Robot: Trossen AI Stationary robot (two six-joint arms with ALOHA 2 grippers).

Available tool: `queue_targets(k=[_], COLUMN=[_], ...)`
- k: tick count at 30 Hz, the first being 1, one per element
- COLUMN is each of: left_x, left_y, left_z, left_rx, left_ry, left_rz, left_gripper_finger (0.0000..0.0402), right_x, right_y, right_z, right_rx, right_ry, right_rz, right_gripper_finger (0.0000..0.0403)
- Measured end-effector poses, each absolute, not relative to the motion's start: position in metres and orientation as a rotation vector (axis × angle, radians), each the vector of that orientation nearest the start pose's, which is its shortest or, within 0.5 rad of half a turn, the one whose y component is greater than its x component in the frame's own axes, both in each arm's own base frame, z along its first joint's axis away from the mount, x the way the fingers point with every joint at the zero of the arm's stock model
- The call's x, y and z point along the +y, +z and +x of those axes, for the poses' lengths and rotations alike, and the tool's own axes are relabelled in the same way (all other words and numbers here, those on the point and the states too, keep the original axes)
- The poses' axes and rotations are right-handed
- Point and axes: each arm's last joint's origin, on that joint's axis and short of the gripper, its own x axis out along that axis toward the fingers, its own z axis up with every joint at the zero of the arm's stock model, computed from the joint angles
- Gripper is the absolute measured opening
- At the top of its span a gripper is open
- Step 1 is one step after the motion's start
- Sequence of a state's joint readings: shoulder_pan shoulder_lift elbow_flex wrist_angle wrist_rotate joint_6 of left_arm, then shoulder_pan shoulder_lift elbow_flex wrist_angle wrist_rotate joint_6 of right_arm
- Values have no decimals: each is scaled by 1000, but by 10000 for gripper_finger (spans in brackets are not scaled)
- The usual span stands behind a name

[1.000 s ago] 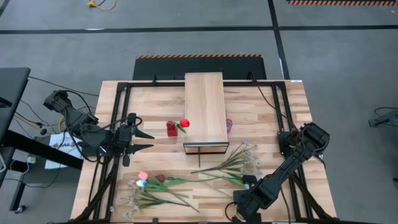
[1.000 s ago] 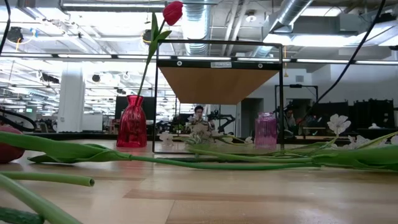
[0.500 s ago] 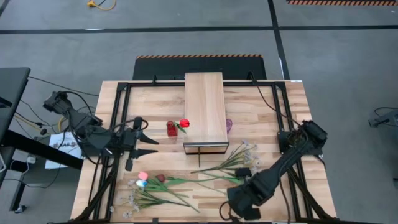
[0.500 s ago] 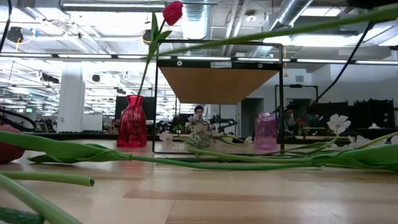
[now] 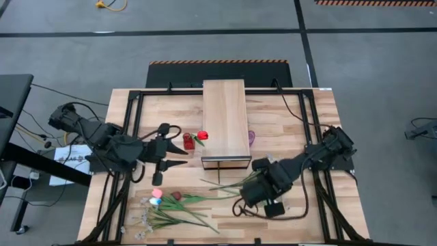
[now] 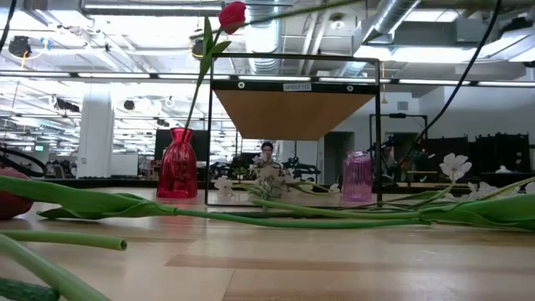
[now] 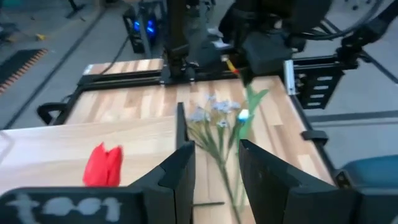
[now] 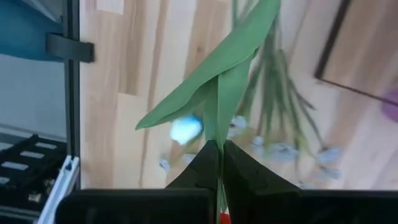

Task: Pick and place flowers into a vace then onto a shelf
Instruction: Put the yellow tulip into the red flower vase

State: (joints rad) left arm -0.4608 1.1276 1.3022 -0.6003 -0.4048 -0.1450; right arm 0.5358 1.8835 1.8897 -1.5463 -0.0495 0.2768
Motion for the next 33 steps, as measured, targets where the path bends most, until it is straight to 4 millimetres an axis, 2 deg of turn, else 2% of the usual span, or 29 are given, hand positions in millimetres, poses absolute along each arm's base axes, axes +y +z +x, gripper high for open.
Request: queue_targets(k=[7,16,25,33], left_x=[-89,-86,-76,-70], left_y=[426,438,431,418], left_z=[240,284,318,335], left_rx=[516,627,687,711], left_ry=[-140,-291,-366,-376], left_rz=[-2,-126,-197,-159], left_gripper_finger=[113,113,113,113], right_x=[163,161,160,164], right_y=[344,362,383,392], right_z=[308,309,308,305], right_rx=[1470,1379,1282,1232], right_ry=[296,375,442,493], right_rz=[-185,-270,-322,-369], right_gripper_finger=[11,6,11,10])
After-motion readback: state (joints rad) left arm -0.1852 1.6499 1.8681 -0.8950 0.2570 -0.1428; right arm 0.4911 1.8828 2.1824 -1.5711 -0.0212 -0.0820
